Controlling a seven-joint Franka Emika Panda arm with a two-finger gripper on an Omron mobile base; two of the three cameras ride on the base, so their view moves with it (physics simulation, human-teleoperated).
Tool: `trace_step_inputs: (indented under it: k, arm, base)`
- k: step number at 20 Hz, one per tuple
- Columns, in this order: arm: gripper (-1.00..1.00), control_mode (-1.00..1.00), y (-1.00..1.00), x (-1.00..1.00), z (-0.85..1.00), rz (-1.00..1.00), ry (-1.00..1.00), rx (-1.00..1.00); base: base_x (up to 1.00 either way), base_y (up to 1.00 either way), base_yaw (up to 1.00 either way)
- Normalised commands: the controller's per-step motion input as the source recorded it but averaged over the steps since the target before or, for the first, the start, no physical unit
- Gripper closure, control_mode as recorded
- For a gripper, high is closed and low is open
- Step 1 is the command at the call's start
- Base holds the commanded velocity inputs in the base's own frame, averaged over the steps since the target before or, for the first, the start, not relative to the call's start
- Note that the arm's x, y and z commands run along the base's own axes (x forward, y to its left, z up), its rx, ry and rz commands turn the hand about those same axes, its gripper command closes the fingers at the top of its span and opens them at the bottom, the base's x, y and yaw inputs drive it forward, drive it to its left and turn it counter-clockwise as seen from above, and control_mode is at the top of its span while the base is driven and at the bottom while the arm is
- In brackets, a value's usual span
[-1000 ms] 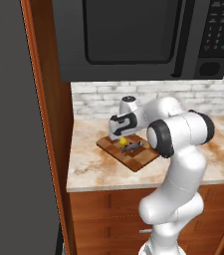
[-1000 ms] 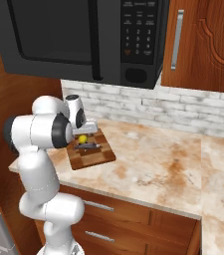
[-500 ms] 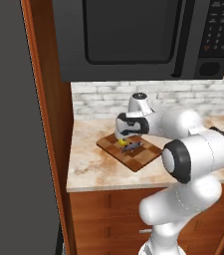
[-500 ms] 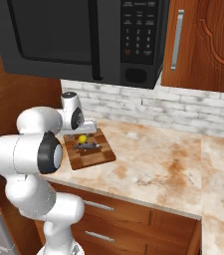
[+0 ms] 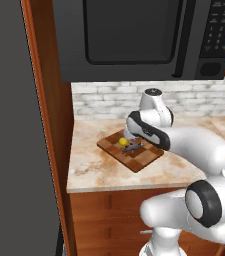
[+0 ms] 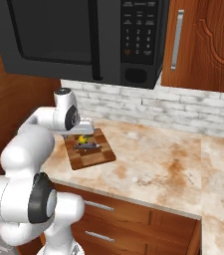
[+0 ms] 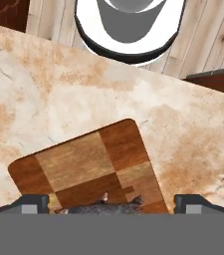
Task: Retrieve a lemon from the fridge and place it on the cutting board with the fish.
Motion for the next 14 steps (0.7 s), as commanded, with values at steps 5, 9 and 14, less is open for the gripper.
trace_step_inputs:
  k: [5,9,14]
  arm:
    - [-1.00,-1.00,-0.09,-0.96,0.17,-0.07,0.00,0.02]
    - [-1.00,-1.00,-0.06,-0.90,0.26,-0.07,0.00,0.00]
    - [-1.00,-1.00,0.00,-0.84,0.35,-0.09,0.01,0.00]
  base:
    - [0.00,0.00,0.00]
    - [0.00,0.00,0.00]
    - [0.00,0.00,0.00]
